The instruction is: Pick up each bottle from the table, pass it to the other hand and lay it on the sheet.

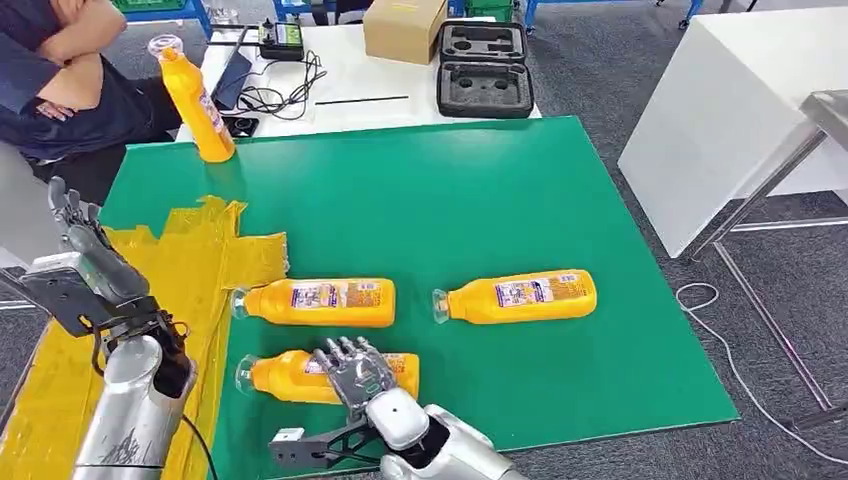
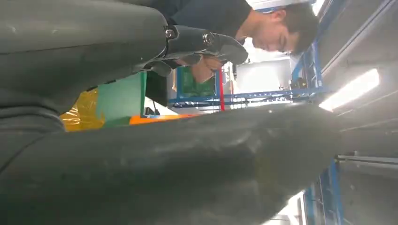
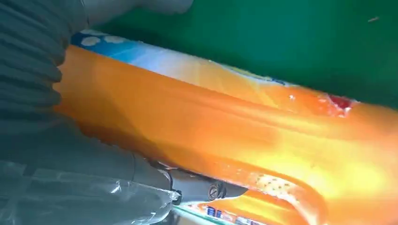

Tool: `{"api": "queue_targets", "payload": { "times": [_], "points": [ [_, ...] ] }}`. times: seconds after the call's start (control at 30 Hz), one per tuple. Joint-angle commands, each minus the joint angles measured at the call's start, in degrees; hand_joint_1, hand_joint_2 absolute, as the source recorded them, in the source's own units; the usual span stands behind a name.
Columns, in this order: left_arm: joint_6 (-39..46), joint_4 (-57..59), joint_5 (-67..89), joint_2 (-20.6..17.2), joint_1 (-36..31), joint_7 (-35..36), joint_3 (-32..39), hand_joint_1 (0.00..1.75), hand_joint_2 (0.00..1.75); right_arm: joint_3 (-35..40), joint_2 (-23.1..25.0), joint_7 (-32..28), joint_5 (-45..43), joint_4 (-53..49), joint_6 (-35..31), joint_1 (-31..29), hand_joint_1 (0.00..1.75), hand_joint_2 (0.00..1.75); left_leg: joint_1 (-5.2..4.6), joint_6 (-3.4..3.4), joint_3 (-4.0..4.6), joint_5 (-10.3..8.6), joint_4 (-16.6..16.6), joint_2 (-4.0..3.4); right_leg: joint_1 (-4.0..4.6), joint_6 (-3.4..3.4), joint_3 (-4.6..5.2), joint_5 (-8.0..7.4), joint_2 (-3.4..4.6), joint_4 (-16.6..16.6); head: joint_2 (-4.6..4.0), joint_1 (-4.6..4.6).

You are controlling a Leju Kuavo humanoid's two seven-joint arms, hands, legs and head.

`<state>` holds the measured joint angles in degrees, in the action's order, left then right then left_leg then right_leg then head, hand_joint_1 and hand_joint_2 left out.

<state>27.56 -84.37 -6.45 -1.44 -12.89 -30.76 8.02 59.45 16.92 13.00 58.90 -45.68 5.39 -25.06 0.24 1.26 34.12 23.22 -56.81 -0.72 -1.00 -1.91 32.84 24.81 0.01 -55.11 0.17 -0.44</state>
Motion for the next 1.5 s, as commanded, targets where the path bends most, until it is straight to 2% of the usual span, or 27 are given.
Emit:
{"api": "queue_targets", "payload": {
  "times": [0.03, 0.17, 0.87, 0.97, 1.07, 1.2, 1.3, 1.5],
  "points": [
    [-0.6, 2.7, -0.2, 1.9, -2.8, 0.7, 1.5, 0.00, 0.00, 0.7, -3.5, 1.5, 1.4, 3.1, 3.4, 2.4, 0.00, 1.75, 0.05, -0.02, -0.08, -0.03, 0.1, 0.23, 0.05, 0.05, -0.18, 0.00, -0.20, 0.1, 0.00, 0.02],
    [-0.9, 5.4, -0.5, 1.7, -4.8, 0.7, 0.8, 0.00, 0.00, 0.4, -3.4, 1.9, 1.9, 4.1, 3.8, 2.2, 0.00, 1.75, 0.06, -0.05, -0.07, -0.07, 0.1, 0.41, 0.06, 0.08, -0.21, 0.00, -0.36, 0.2, 0.00, 0.02],
    [-1.1, 4.6, -0.5, 1.4, -3.3, 0.2, 1.6, 0.00, 0.00, -0.9, -3.7, 2.9, 2.5, 3.9, 2.2, 1.4, 0.00, 1.75, 0.02, -0.01, -0.16, -0.05, 0.1, 0.22, 0.02, 0.04, -0.24, -0.02, -0.19, 0.1, 0.00, 0.02],
    [-1.4, 5.0, -0.6, 1.2, -3.5, -0.2, 1.8, 0.00, 0.00, -3.6, -4.7, 3.5, 0.4, -0.6, -0.6, 2.5, 0.00, 1.75, 0.02, 0.00, -0.15, -0.06, 0.1, 0.24, 0.02, 0.05, -0.24, -0.02, -0.21, 0.1, 0.00, 0.02],
    [-1.5, 4.5, -0.8, 1.1, -3.0, -0.6, 2.5, 0.00, 0.00, -4.5, -5.9, 3.3, -0.5, -5.7, -0.8, 3.3, 0.00, 1.75, 0.02, 0.00, -0.11, -0.05, 0.1, 0.23, 0.02, 0.04, -0.19, -0.01, -0.20, 0.1, 0.00, 0.02],
    [-1.5, 3.7, -0.9, 1.0, -2.1, -0.7, 3.1, 0.00, 0.00, -4.0, -6.5, 3.2, -0.4, -7.0, -0.6, 4.0, 0.00, 1.75, 0.04, -0.01, -0.07, -0.03, 0.0, 0.16, 0.04, 0.07, -0.17, -0.03, -0.12, 0.1, 0.00, 0.00],
    [-1.7, 3.9, -0.9, 1.2, -2.3, -0.7, 3.2, 0.00, 0.00, -3.8, -7.4, 3.3, -0.7, -7.5, -0.8, 4.8, 0.00, 1.75, 0.03, 0.03, -0.05, -0.05, 0.1, 0.18, 0.04, 0.05, -0.69, -0.06, -0.15, 0.1, 0.00, 0.02],
    [-1.7, 3.9, -0.9, 1.3, -2.3, -0.7, 3.2, 0.00, 0.00, -3.8, -7.7, 3.3, -0.8, -7.5, -0.9, 5.0, 0.00, 1.75, 0.02, 0.02, 0.00, -0.07, 0.0, 0.17, 0.03, 0.00, -0.67, -0.12, -0.15, 0.1, 0.00, 0.02]
  ]
}}
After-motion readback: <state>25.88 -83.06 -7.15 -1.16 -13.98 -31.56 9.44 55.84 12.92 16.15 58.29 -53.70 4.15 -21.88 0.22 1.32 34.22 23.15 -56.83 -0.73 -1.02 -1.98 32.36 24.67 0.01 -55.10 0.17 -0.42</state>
